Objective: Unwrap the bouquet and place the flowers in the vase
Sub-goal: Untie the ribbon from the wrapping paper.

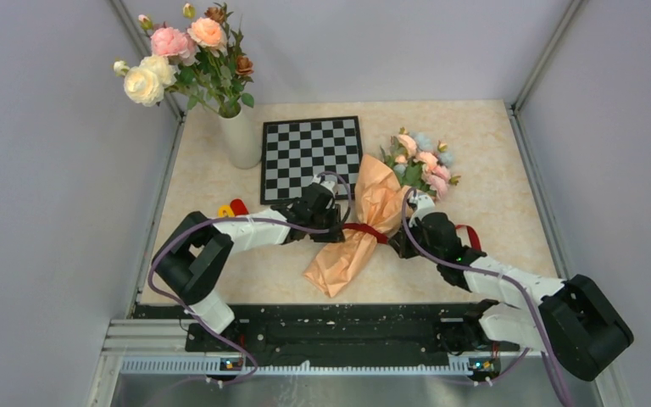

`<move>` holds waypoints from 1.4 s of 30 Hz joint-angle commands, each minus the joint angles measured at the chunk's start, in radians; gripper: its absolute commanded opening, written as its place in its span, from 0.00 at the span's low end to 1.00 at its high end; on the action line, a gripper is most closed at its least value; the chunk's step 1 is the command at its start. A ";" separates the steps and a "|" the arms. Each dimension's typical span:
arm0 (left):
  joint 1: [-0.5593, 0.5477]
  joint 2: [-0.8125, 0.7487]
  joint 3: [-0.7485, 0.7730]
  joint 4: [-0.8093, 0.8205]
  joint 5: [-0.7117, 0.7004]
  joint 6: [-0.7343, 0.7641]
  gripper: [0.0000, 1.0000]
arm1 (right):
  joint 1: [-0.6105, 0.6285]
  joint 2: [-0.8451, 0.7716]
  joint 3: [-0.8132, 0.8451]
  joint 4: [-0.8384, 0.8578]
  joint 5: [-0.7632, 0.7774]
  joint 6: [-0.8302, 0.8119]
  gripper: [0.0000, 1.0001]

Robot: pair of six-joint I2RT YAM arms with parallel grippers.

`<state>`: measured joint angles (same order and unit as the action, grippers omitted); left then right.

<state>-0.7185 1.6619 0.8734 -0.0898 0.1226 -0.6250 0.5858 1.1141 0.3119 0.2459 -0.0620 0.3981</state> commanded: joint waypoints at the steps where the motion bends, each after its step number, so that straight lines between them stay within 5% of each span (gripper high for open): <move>1: 0.008 -0.095 0.065 -0.089 -0.063 0.064 0.40 | -0.009 -0.039 0.007 0.032 -0.010 0.009 0.00; 10: 0.006 -0.236 0.140 -0.154 -0.080 0.076 0.60 | -0.009 -0.041 0.013 0.036 -0.022 0.007 0.00; 16: -0.013 -0.205 0.124 0.063 0.102 -0.089 0.59 | -0.009 -0.050 0.007 0.041 -0.018 0.006 0.00; 24: -0.036 -0.068 0.128 0.235 0.122 -0.238 0.54 | -0.009 -0.054 0.007 0.044 -0.017 0.010 0.00; 42: -0.066 0.019 0.118 0.220 0.057 -0.269 0.53 | -0.008 -0.049 -0.002 0.047 -0.009 0.011 0.00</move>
<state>-0.7723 1.6871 0.9813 0.1051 0.2146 -0.8898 0.5858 1.0801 0.3119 0.2466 -0.0731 0.3981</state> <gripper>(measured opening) 0.534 0.009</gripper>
